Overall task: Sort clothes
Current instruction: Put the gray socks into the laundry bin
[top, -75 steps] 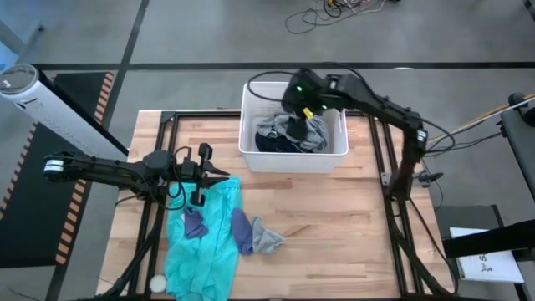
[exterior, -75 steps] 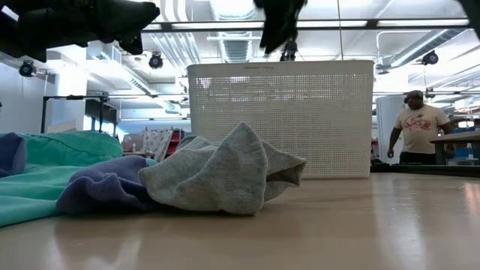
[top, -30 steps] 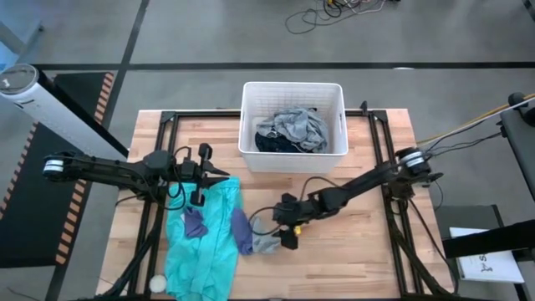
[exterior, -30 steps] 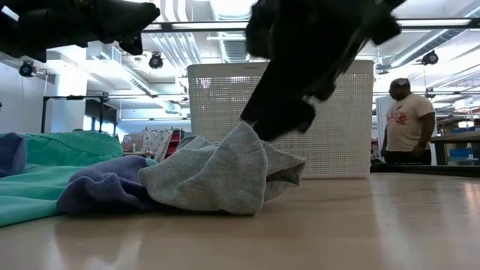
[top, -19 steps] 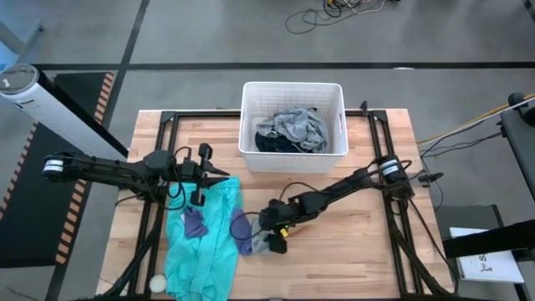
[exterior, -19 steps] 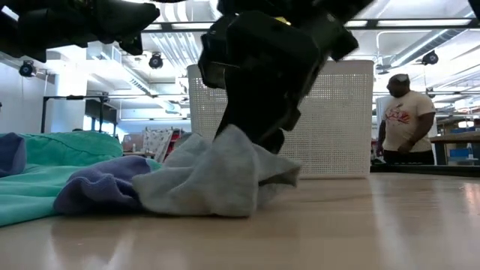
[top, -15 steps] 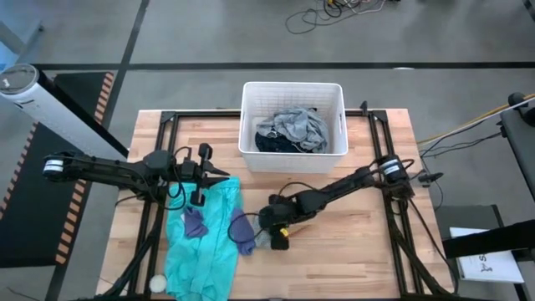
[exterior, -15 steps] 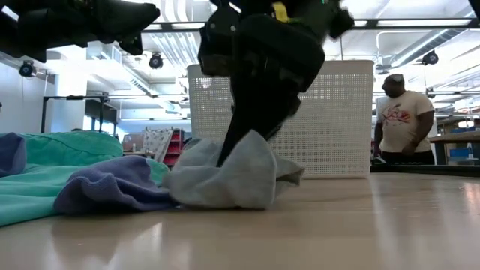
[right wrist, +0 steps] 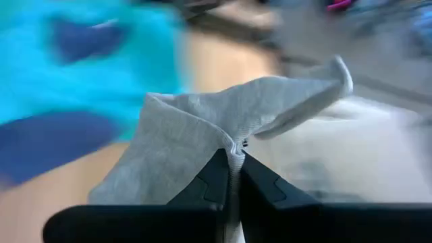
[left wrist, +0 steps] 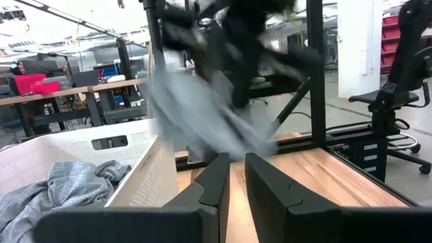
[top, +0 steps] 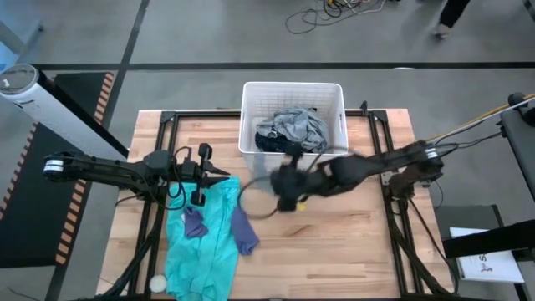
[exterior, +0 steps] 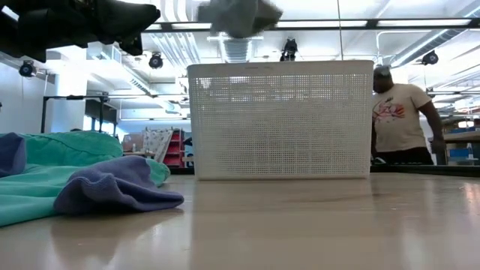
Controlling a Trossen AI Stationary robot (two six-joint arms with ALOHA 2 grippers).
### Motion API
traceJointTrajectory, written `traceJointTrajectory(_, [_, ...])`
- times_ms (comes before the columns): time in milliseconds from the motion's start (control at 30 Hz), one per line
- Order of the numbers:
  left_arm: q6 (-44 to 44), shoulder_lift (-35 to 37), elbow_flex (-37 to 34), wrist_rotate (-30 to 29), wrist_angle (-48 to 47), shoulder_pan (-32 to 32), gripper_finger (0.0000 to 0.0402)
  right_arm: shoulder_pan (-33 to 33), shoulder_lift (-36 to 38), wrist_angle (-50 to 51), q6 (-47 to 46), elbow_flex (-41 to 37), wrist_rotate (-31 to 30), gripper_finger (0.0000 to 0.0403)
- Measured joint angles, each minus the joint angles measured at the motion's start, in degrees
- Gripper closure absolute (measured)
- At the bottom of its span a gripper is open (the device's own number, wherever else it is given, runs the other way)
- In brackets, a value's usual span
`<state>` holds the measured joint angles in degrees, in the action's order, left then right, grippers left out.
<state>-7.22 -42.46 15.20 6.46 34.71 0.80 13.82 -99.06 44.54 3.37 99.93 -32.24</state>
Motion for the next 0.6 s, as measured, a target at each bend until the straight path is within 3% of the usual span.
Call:
traceJointTrajectory(133, [0.23, -0.02, 0.0, 0.0, -0.04, 0.0, 0.0367, -2.67, 4.43, 0.39, 4.01, 1.88, -8.8, 0.0401])
traceJointTrajectory(333, [3.82, -0.03, 0.0, 0.04, -1.74, -0.01, 0.0367, -11.96, 8.56, 2.11, 5.58, 0.65, -9.04, 0.0402])
traceJointTrajectory(600, [4.69, -0.02, 0.84, 1.94, -4.67, -0.13, 0.0367, -26.23, 7.99, 4.05, 3.47, -5.44, 5.77, 0.039])
